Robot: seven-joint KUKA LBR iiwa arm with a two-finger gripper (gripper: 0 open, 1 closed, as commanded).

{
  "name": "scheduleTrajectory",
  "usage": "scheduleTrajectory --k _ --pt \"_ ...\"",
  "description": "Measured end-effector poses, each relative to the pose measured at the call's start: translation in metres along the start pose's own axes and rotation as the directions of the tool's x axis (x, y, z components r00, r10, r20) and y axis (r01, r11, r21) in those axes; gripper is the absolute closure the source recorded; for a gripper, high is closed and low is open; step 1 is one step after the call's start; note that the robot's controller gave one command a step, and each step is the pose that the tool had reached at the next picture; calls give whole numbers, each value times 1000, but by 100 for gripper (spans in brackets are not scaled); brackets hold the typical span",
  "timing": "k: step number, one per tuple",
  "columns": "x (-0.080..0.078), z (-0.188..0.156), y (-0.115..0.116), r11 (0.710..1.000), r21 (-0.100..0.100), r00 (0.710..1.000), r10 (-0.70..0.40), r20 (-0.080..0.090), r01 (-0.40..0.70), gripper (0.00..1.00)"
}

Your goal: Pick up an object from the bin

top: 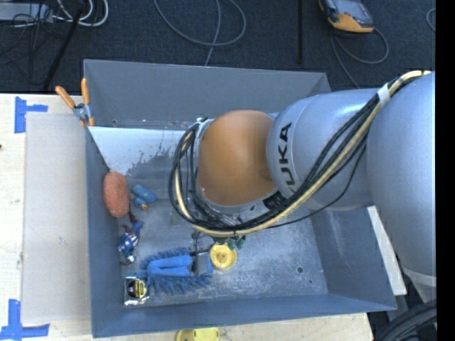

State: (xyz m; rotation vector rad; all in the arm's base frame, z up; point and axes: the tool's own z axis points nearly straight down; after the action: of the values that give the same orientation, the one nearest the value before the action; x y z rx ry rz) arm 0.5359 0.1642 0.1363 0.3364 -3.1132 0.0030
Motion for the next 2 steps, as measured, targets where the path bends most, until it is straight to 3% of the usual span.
scheduleTrajectory --k 1,2 --pt "7 2 5 1000 -1 1000 -5 9 5 0" --pt "8 65 -2 996 -2 996 92 8 -91 0"
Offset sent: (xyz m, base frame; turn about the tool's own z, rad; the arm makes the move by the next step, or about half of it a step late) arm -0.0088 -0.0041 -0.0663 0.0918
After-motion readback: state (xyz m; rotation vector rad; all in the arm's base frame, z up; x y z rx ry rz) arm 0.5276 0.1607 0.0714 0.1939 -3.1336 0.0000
